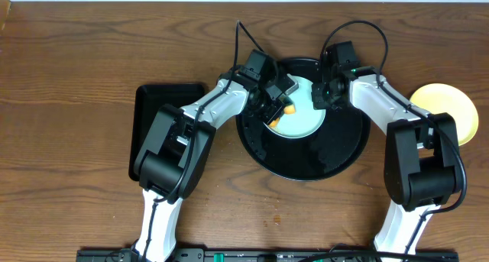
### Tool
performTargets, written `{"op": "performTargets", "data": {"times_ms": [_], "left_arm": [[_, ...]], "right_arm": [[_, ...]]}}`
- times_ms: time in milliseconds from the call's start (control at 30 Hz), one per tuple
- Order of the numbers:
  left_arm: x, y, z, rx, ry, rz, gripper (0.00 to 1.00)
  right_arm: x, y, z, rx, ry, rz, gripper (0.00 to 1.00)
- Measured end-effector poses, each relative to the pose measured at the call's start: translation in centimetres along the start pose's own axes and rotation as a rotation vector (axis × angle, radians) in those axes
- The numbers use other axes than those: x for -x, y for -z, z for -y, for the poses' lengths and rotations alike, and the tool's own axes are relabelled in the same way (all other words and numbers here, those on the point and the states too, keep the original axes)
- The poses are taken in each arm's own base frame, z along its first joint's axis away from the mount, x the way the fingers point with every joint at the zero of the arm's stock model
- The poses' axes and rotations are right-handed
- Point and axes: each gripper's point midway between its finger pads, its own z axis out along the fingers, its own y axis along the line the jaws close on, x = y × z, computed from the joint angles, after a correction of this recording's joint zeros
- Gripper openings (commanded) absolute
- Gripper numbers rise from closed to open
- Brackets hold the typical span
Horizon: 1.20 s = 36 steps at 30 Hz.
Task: Clean dirty plates on tray and stack at the side
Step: 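Scrub the light-blue plate's stained area with the left-gripper sponge, then return the sponge with the left gripper to the black tray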
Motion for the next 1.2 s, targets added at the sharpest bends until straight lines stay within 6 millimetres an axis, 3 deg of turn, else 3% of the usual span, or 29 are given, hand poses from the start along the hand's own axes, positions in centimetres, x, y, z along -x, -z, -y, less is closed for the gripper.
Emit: {"op": "performTargets", "data": {"times_ms": [600, 767, 833, 900, 1033, 1100, 1200], "left_arm": [[0.0, -0.1, 3.3, -0.237, 0.038, 0.043, 0.07], [1.0, 1.3, 2.8, -0.239, 0.077, 0.071, 0.08], [2.2, 3.0, 2.6, -0.226, 0.083, 0.107, 0.07], [4.1, 5.9, 2.5, -0.202, 0.075, 0.171, 0.08], [7.5, 14.2, 3.5, -0.141, 0.047, 0.309, 0.07], [7.5, 18.2, 3.9, -0.087, 0.066, 0.327, 0.07], [5.0, 21.4, 3.2, 0.039, 0.163, 0.262, 0.08]], "right_arm": [[0.0, 0.0, 0.0, 0.002, 0.000, 0.002, 0.01], [-0.1, -0.1, 0.0, -0.001, 0.001, -0.002, 0.14], [-0.4, -0.2, 0.1, -0.003, -0.003, -0.009, 0.17], [-0.5, -0.2, 0.1, -0.003, -0.004, -0.011, 0.19], [-0.5, -0.2, 0.1, -0.006, -0.004, -0.011, 0.24], [-0.5, -0.2, 0.2, -0.009, -0.004, -0.010, 0.26], [-0.5, -0.2, 0.3, -0.012, -0.004, -0.010, 0.27]]}}
